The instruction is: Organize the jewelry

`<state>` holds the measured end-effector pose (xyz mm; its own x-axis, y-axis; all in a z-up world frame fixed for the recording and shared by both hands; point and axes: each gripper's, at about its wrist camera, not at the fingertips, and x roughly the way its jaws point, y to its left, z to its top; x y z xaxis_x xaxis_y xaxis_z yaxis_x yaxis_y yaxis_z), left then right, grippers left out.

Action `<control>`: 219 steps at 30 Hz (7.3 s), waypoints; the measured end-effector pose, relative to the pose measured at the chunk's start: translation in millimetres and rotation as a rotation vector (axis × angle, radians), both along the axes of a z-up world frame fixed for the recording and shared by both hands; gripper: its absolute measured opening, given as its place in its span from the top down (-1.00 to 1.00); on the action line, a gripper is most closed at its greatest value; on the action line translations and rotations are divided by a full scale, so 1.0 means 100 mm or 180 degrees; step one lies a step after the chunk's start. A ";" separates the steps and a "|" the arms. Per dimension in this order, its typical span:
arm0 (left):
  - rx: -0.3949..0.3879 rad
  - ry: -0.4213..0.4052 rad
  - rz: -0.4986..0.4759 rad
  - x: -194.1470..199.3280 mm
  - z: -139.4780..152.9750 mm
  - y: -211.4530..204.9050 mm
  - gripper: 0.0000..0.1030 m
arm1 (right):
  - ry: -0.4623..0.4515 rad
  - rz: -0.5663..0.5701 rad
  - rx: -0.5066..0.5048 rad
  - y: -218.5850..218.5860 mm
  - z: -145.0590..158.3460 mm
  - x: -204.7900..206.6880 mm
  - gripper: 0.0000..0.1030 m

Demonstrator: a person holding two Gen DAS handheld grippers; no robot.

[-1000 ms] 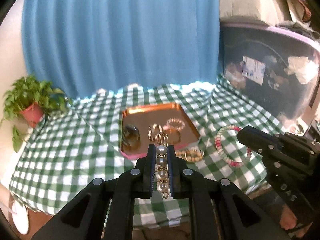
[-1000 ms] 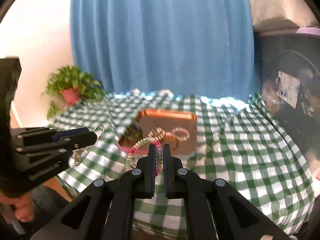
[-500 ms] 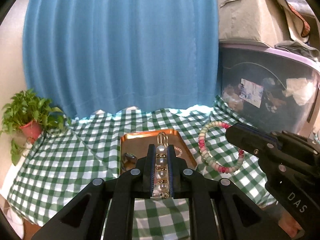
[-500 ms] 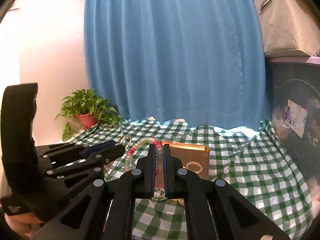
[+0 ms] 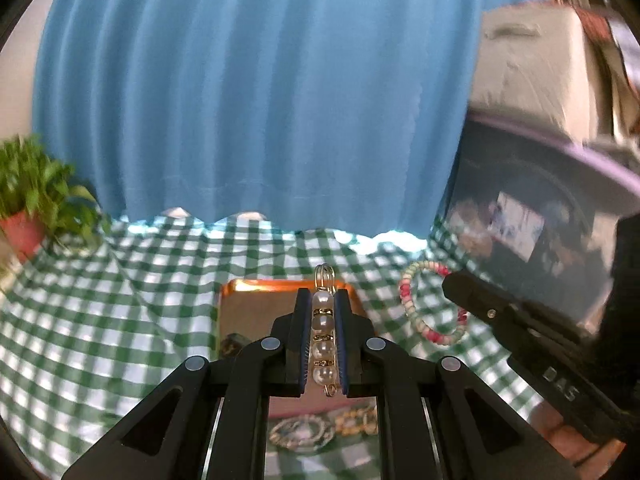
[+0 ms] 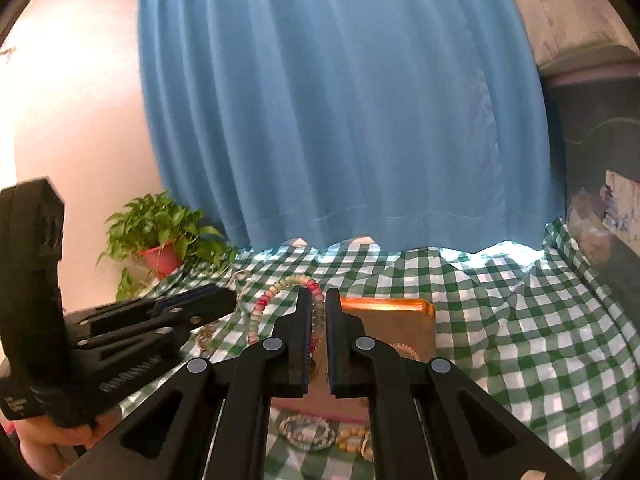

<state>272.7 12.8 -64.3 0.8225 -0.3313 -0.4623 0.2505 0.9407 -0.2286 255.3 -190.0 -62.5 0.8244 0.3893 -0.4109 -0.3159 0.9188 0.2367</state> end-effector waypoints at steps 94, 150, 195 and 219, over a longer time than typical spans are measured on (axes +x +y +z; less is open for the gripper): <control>-0.0080 0.0844 0.0256 -0.53 -1.07 0.19 -0.57 | 0.0582 -0.0579 -0.0542 -0.37 -0.98 -0.30 -0.20; -0.0423 0.0923 -0.0188 -0.15 -1.59 0.41 0.84 | 0.0994 0.0307 -0.0133 -0.20 -1.64 -0.01 0.94; -0.0187 0.1490 -0.0283 -0.36 -1.96 0.15 0.86 | 0.1317 0.0422 -0.0666 -0.20 -1.89 -0.25 0.95; 0.0396 0.0955 -0.0059 -0.73 -1.04 -0.31 0.88 | 0.0913 -0.0098 -0.0703 -0.10 -1.10 -0.67 0.94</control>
<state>200.2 -18.0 -168.1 0.6378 -0.2706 -0.7211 0.2066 0.9621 -0.1783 188.0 -199.9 -172.9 0.6732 0.2421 -0.6987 -0.2369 0.9657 0.1063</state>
